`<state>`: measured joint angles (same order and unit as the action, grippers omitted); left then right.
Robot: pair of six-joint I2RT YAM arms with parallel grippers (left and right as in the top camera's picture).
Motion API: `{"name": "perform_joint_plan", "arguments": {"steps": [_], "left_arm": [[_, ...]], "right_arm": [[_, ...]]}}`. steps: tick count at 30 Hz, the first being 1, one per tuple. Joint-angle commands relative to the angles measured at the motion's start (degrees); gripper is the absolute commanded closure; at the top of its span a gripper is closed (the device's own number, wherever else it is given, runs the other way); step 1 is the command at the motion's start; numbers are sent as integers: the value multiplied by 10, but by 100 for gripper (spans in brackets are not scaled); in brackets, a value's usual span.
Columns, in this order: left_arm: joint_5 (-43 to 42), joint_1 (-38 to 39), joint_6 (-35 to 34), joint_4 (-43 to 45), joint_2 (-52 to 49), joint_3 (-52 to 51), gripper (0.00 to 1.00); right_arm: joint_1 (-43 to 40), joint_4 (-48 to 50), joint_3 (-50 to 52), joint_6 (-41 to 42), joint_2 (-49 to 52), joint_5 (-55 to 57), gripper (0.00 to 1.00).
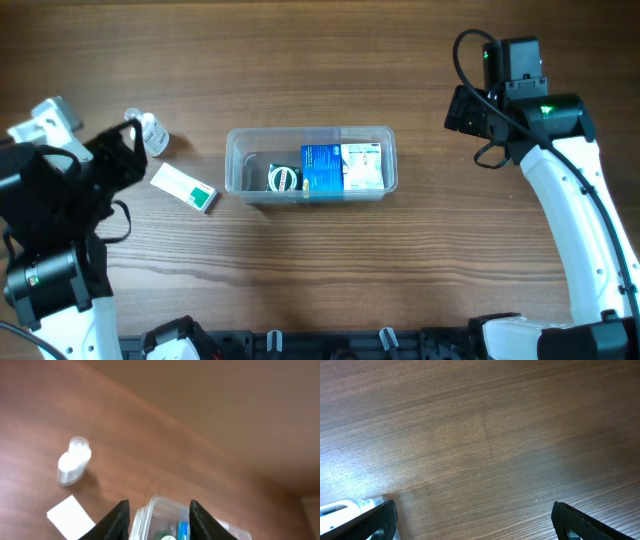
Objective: Pack container
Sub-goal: 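Lift the Panadol box with the left gripper toward the container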
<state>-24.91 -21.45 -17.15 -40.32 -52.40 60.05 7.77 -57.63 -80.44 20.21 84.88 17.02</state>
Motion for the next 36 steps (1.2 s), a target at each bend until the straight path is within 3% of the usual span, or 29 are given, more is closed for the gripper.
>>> {"name": "perform_joint_plan", "arguments": {"steps": [1,4,6,11,13,18,21,30,36], "left_arm": [[15,-1,17,-85,-30,-1,64],[22,3,17,-146,-101,-15,33],[22,15,17,-150,-144,-17,1],[-38,23,5,-133,-239,-17,0],[8,40,-58,-133,-269,-17,0],[226,151,-198,-122,-294,-17,1],[295,209,-267,-104,-295,-17,0],[296,222,-313,-35,-368,-49,0],[295,177,-297,-20,-437,-51,0]], "right_arm": [[0,1,-1,-7,-2,11,0],[0,1,-1,-7,-2,11,0],[0,1,-1,-7,-2,11,0],[0,1,-1,-7,-2,11,0],[0,1,-1,-7,-2,11,0],[0,1,-1,-7,-2,11,0],[0,1,-1,-7,-2,11,0],[0,1,-1,-7,-2,11,0],[0,1,-1,-7,-2,11,0]]}}
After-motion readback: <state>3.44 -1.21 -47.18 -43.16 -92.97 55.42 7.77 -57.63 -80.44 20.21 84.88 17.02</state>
